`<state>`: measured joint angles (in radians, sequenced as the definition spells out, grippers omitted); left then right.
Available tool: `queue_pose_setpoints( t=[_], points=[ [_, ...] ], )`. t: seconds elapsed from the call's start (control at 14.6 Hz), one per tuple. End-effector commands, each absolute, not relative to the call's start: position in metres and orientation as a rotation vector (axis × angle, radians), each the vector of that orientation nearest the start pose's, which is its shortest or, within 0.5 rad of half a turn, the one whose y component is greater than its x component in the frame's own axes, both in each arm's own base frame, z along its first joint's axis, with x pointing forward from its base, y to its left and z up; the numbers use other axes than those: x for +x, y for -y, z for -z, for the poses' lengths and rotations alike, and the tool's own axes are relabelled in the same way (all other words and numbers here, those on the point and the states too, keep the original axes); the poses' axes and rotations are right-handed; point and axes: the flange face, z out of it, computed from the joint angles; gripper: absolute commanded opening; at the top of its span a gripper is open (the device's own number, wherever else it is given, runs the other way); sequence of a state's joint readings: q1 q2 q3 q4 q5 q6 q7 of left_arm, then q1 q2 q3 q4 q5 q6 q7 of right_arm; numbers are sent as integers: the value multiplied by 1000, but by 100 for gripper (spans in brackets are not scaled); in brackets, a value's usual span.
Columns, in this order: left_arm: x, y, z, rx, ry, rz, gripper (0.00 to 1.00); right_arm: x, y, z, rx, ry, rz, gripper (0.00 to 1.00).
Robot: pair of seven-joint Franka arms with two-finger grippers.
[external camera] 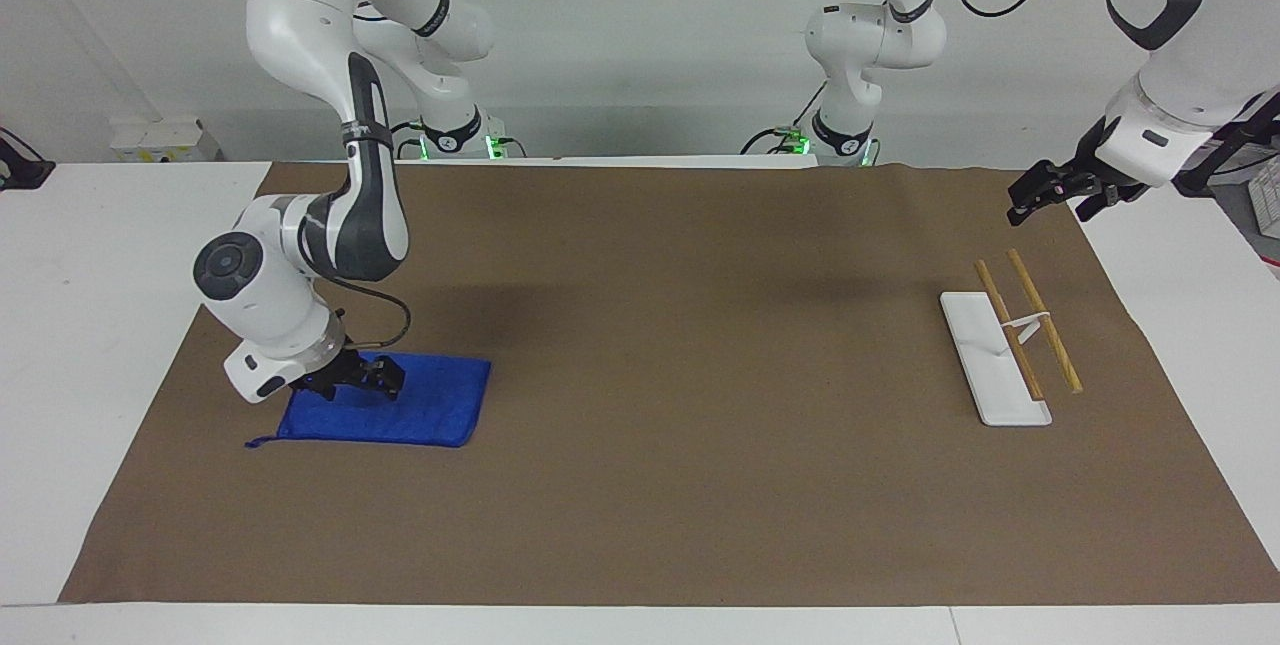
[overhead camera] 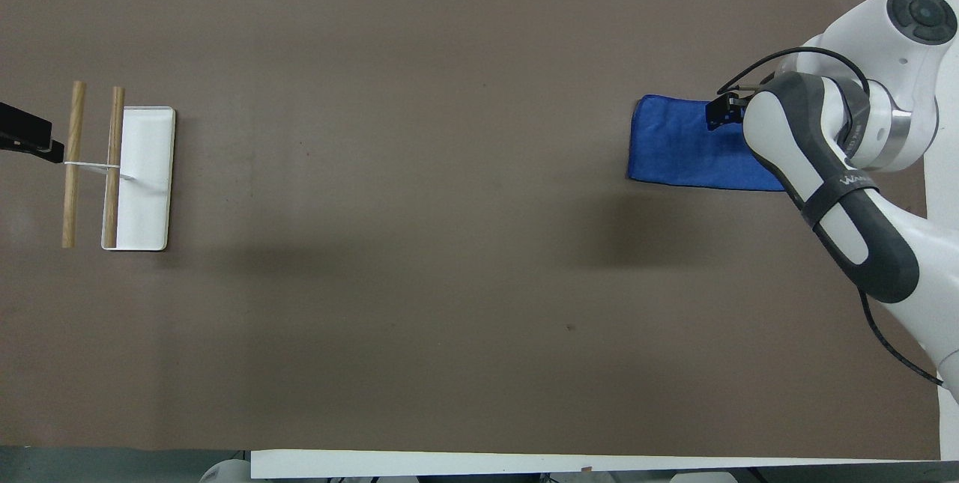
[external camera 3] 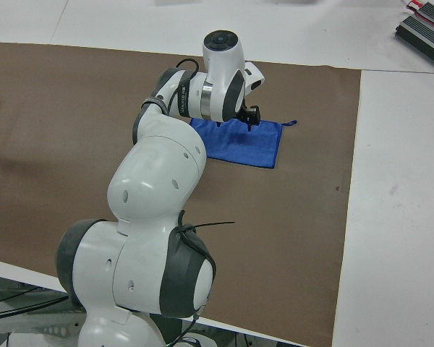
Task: Right arm passes towel to left arm to hang
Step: 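Lower the right gripper onto the towel's near edge and close it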
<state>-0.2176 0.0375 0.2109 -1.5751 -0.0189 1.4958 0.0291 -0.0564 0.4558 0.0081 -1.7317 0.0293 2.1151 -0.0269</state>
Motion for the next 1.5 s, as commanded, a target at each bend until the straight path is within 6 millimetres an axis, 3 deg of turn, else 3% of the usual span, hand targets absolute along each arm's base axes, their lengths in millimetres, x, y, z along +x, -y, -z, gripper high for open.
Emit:
queue_pose_setpoints(
  t=[0.0, 0.34, 0.48, 0.68, 1.02, 1.16, 1.23, 1.43],
  points=[
    [555, 16, -595, -3161, -82, -173, 100, 642, 31, -300, -3100, -19, -154, 98],
    [555, 21, -594, -3159, -94, -179, 100, 628, 30, -282, -3102, 23, -147, 97],
    [556, 21, -594, -3160, -94, -176, 100, 626, 27, -281, -3106, 35, -138, 90],
    [556, 21, -594, -3160, -97, -171, 99, 622, 27, -276, -3115, 51, -153, 69],
    [556, 21, -594, -3160, -97, -171, 99, 623, 28, -278, -3115, 69, -158, 18],
    [556, 21, -594, -3160, -97, -171, 99, 624, 30, -280, -3115, 65, -158, 11],
    [557, 21, -594, -3160, -97, -169, 99, 624, 29, -280, -3114, 69, -160, 0],
    [557, 21, -595, -3160, -99, -166, 99, 633, 29, -300, -3109, 71, -205, 0]
  ],
)
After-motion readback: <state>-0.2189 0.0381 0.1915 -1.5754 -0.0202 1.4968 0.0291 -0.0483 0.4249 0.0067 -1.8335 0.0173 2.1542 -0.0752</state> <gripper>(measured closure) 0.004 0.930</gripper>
